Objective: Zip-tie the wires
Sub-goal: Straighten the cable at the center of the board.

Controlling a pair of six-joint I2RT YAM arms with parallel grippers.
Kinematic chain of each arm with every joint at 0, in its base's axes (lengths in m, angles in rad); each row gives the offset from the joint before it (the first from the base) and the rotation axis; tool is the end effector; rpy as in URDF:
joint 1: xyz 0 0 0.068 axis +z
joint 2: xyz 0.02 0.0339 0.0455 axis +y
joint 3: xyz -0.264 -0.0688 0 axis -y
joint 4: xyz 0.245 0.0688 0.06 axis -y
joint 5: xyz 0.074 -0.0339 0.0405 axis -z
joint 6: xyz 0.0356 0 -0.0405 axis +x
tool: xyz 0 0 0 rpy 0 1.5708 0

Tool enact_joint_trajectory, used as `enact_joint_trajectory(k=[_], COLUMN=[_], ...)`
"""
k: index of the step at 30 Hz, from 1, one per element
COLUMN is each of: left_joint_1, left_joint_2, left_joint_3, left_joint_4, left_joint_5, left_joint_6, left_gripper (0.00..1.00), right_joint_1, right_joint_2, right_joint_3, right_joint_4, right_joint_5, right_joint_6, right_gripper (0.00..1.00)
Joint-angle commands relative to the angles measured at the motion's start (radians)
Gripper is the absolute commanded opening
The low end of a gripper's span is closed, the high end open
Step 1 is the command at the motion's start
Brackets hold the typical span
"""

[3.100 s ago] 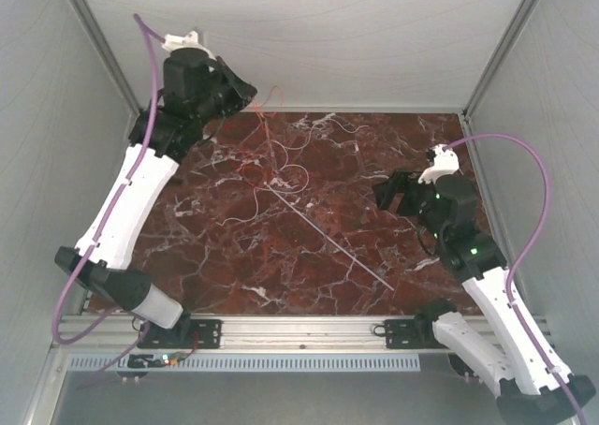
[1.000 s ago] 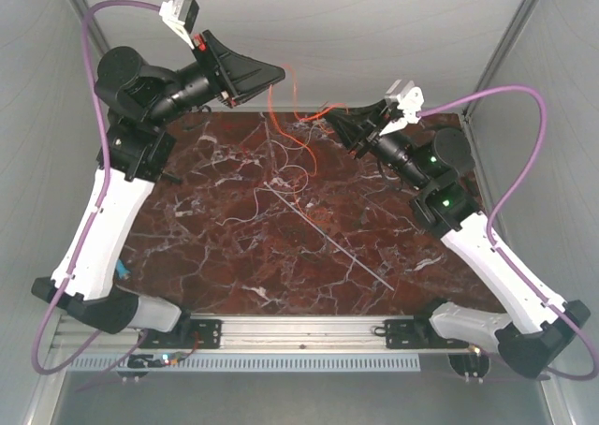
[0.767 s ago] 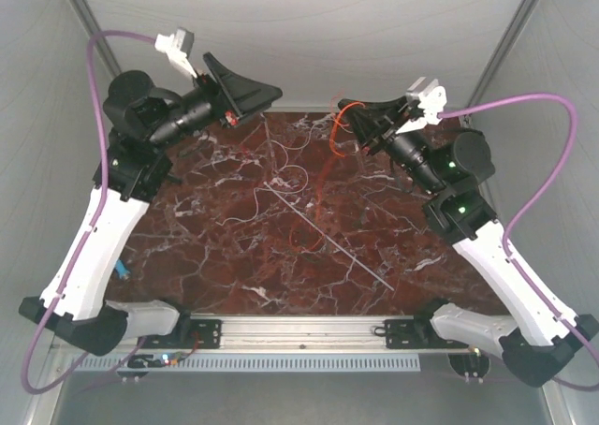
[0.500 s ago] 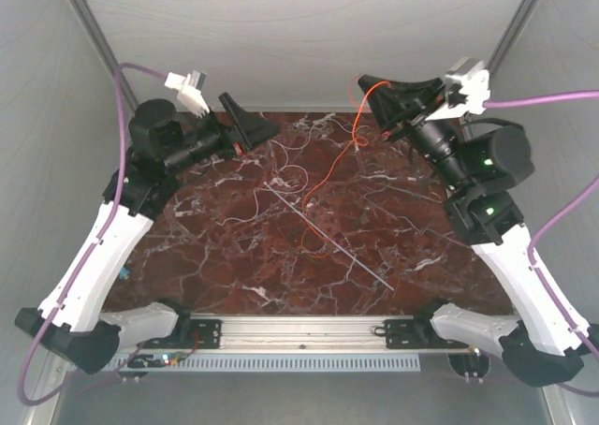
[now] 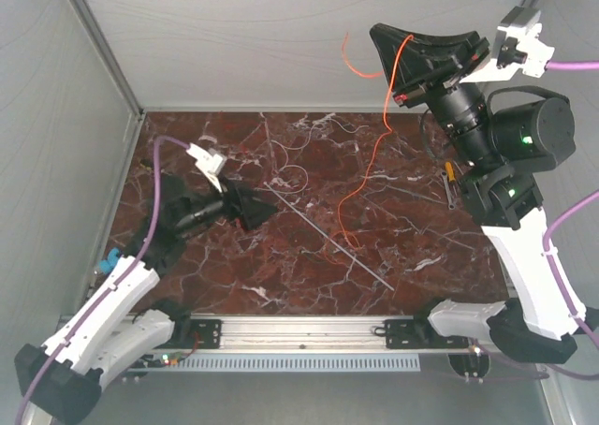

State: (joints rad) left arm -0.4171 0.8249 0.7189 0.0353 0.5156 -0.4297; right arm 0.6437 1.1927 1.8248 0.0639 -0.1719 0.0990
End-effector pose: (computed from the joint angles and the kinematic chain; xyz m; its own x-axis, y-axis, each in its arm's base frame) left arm 0.1717 -0.0953 0.3337 -0.3929 -0.2223 -0.8923 0.7023 0.5539 -0.4472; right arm 0.1311 0.1060 0.6220 0.4415 0.4530 -0.7745 -0.7436 0.6678 -0.0333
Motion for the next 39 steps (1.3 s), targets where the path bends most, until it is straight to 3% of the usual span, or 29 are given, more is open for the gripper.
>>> enact_joint_trajectory(k=[1, 6, 15, 21, 30, 34, 39], left_joint_1=[-0.045, -0.175, -0.321, -0.363, -0.435, -0.446, -0.475], left_joint_2=[-0.028, 0.029, 0.264, 0.437, 0.644, 0.755, 0.867], left_joint_3=[-0.108, -0.178, -0.189, -0.200, -0.082, -0.047, 0.022], left_joint_4=[0.253, 0.339, 0.539, 0.772, 0.812, 0.912, 0.969], left_joint_5=[0.189, 0.159, 0.185, 0.179, 0.289, 0.300, 0.314], left_joint_6=[0.186, 0.348, 0.373, 0.288, 0.298, 0.247, 0.185], left_gripper=[0.99, 0.99, 1.00, 0.98, 0.97, 0.90, 0.71], right_joint_1=[0.009, 0.010, 0.013, 0.015, 0.016, 0.016, 0.016], right_joint_2=[0.035, 0.074, 0.085, 0.083, 0.097, 0.105, 0.116], right_joint_3=[0.096, 0.185, 0.218, 0.226, 0.263, 0.280, 0.303], right_joint_4=[-0.007, 0.000, -0.001, -0.005, -0.020, -0.024, -0.031], right_joint_5=[0.005, 0.006, 0.016, 0.024, 0.026, 0.023, 0.026], right_joint_6=[0.043, 0.075, 0.088, 0.085, 0.085, 0.085, 0.079], right_gripper=[0.00, 0.00, 0.00, 0.00, 0.00, 0.00, 0.00])
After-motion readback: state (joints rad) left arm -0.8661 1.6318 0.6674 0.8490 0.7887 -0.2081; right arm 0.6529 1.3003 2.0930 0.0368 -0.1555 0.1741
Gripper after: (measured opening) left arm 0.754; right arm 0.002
